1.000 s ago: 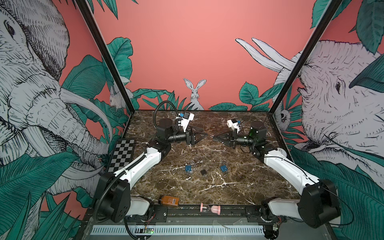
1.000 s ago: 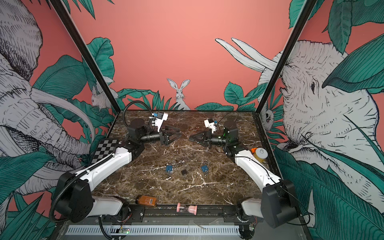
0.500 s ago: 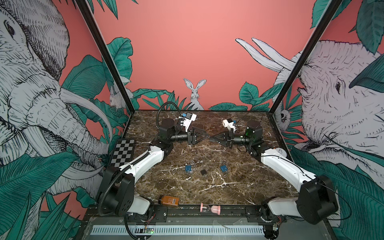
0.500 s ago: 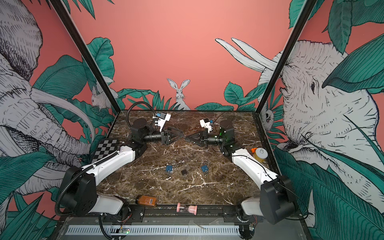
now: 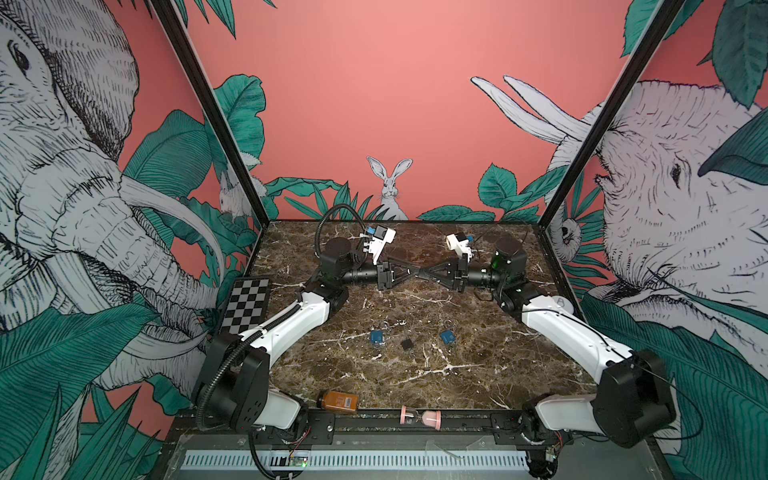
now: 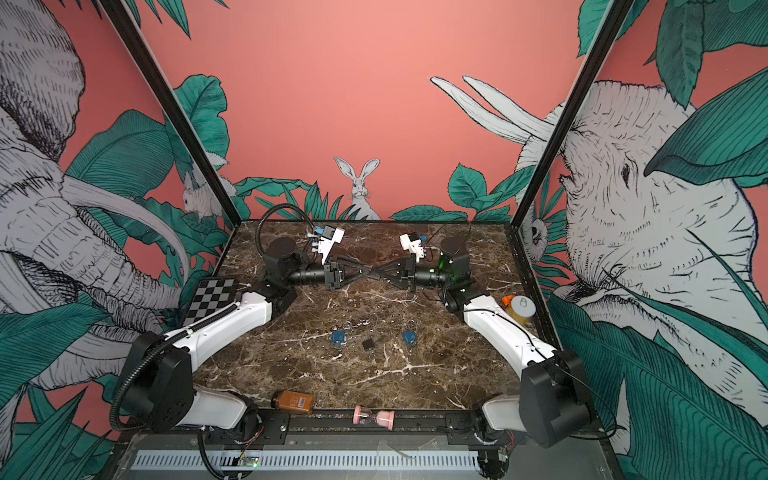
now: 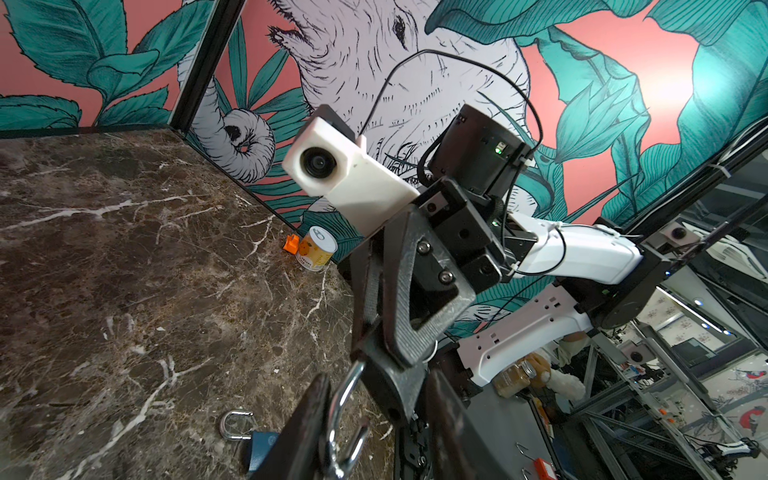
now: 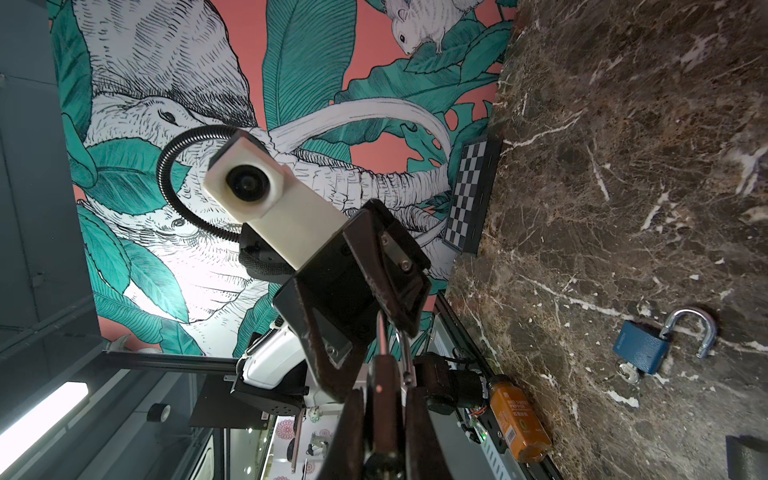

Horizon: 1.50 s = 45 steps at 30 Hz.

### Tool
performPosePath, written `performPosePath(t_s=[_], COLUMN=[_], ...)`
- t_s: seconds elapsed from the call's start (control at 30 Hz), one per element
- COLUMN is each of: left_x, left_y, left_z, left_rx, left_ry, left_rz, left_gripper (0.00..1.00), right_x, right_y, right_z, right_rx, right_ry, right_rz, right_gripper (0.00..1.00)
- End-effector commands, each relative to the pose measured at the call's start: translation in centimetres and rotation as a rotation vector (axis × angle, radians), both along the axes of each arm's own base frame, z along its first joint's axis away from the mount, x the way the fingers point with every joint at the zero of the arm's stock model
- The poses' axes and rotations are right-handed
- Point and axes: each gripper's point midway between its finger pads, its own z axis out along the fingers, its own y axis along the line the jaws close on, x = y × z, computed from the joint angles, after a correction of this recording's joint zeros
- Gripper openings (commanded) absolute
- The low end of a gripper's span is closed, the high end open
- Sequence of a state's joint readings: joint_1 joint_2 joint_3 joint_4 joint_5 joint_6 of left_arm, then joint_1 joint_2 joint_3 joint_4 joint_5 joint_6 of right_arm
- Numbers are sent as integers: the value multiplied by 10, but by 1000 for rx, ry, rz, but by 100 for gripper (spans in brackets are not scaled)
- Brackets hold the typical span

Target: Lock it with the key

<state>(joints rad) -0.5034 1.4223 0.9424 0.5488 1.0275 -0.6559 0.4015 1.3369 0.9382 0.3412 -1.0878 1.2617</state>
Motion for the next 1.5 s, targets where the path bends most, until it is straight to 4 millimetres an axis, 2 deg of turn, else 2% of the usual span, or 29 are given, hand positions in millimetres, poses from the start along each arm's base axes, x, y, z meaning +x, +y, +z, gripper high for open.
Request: performPosePath(t_s=[0.0,0.17,0.6,0.8,1.07,1.47], left_x=[-2,0,0,1,-3,-8], left_y=[-1,-1,0,0,-2,-4], left_z=[5,-2,-11,-7,2,-9], left_rx=[-12,-3,8,-2,-37,-16], left_ry=[-16,9,31,27,37,68], left_rz=[-8,1,13,12,-29,-52], left_gripper=[34,30,22,21,18,16], right_x=[-5,-3,-4,-7,-5,1], right_y=[-2,-7,-14,-14,-15,-18], right_z=[16,12,19,15,-2,4], right_rx=[-11,-28,-36,-45,-93,-97], right_ry=[-134,-173,-254,-256,-254,-301], right_rz=[-3,-36,-63,-52,-55,-101], right_gripper=[0,0,0,0,0,0])
